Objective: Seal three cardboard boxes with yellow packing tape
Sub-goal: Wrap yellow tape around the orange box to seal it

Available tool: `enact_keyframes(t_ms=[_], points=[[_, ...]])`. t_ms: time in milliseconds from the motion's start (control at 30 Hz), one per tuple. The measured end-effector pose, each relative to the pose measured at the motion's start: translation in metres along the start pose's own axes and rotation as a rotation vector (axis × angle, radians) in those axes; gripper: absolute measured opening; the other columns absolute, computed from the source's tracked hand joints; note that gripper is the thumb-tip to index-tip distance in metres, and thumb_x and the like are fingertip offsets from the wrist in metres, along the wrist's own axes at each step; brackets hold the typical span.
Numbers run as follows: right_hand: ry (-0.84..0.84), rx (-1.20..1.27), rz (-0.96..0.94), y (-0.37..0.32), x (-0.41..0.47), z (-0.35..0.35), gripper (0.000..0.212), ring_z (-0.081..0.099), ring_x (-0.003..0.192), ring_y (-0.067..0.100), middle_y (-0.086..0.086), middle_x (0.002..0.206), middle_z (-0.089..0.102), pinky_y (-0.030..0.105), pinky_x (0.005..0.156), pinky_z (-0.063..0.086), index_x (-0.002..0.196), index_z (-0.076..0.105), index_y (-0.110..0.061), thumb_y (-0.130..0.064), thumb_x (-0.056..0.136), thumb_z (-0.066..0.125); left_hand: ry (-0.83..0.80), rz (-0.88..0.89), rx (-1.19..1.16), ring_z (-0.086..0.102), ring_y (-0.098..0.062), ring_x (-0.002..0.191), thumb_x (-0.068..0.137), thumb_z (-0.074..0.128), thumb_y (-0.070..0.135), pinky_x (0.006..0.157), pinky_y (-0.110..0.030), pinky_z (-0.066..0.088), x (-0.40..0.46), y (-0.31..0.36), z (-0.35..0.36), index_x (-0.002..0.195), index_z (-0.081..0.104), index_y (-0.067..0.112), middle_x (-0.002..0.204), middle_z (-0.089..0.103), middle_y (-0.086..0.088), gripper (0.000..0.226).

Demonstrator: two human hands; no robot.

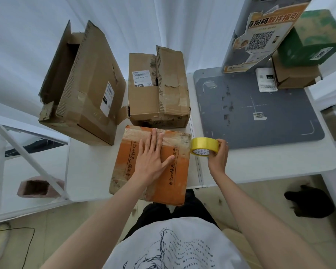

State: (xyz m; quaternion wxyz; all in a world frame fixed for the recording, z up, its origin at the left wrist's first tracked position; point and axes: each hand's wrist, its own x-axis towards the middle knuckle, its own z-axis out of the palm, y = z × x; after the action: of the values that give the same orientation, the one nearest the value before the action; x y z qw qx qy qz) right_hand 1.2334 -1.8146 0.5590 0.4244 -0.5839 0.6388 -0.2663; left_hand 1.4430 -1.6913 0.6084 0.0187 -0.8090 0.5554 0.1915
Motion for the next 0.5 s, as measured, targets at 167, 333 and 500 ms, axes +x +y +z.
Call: enact_keyframes(t_ms=[167, 333, 500], points=[[-0.007, 0.248, 0.312, -0.002, 0.006, 0.006, 0.041, 0.061, 0.106, 0.028, -0.003, 0.107, 0.053, 0.044, 0.082, 0.058, 0.129, 0.045, -0.024, 0.0, 0.097, 0.054, 0.016, -0.017, -0.007, -0.025, -0.032, 0.152, 0.088, 0.011, 0.085, 0.123, -0.063, 0.0, 0.005, 0.033, -0.005, 0.159, -0.02, 0.022, 0.164, -0.032, -0.005, 0.1], [-0.083, 0.534, 0.573, 0.001, 0.011, 0.012, 0.037, 0.062, 0.117, 0.03, 0.013, 0.13, 0.057, 0.039, 0.086, 0.058, 0.132, 0.047, -0.021, -0.007, 0.099, 0.058, -0.078, -0.135, -0.138, -0.023, -0.05, 0.148, 0.073, 0.044, 0.093, 0.11, -0.079, 0.003, 0.023, 0.069, -0.021, 0.16, -0.008, 0.041, 0.165, -0.032, 0.0, 0.114], [-0.199, 0.762, 0.767, -0.001, 0.01, 0.013, 0.044, 0.059, 0.117, 0.037, 0.026, 0.135, 0.056, 0.041, 0.088, 0.054, 0.14, 0.047, -0.003, -0.002, 0.098, 0.061, -0.153, -0.232, -0.104, -0.015, -0.057, 0.148, 0.072, 0.066, 0.08, 0.11, -0.079, 0.018, 0.035, 0.077, -0.03, 0.161, 0.007, 0.028, 0.168, -0.016, -0.014, 0.118]])
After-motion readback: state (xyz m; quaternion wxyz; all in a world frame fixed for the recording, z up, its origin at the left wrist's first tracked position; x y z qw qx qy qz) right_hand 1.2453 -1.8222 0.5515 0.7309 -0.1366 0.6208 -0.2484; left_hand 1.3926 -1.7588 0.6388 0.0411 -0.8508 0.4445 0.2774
